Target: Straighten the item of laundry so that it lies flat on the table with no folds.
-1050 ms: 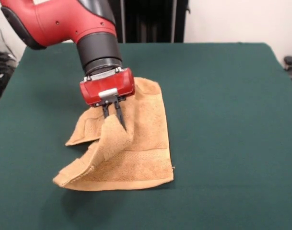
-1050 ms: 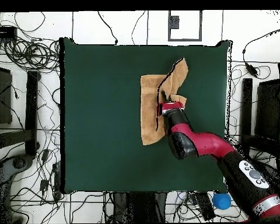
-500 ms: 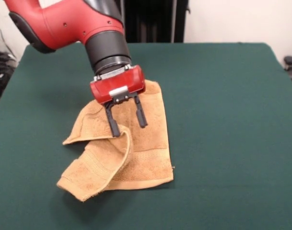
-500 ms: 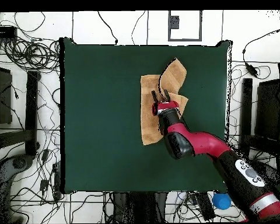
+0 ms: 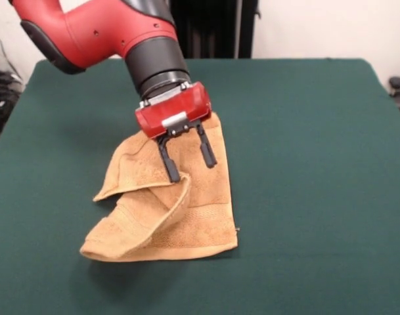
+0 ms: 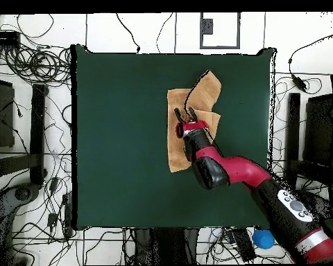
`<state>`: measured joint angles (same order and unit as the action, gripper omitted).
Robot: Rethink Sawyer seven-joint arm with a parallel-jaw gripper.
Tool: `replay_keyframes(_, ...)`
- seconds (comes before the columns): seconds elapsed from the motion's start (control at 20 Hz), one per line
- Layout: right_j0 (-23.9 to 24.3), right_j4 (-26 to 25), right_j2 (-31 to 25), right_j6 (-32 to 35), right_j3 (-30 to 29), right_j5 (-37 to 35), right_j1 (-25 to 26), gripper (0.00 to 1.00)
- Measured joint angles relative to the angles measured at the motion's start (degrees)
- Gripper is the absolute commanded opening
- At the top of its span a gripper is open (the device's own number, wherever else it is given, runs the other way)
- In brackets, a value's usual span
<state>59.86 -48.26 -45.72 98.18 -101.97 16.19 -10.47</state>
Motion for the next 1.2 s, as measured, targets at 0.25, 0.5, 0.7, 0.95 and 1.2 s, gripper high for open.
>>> replay_keyframes(0.25, 3.1, 0.2, -2.6, 0.0, -0.9, -5.8, 1.3, 1.0)
replay_keyframes(0.5, 4.9, 2.3, -4.3, 0.0, -2.0, -12.1, 1.7, 1.0)
replay_keyframes(0.7, 5.5, 3.3, -5.0, 0.0, -2.7, -14.6, 1.7, 1.0)
replay_keyframes(0.95, 6.3, 4.3, -5.8, 0.0, -3.5, -17.3, 1.7, 1.0)
replay_keyframes(1.2, 6.7, 4.7, -6.6, 0.0, -3.7, -18.8, 1.7, 1.0)
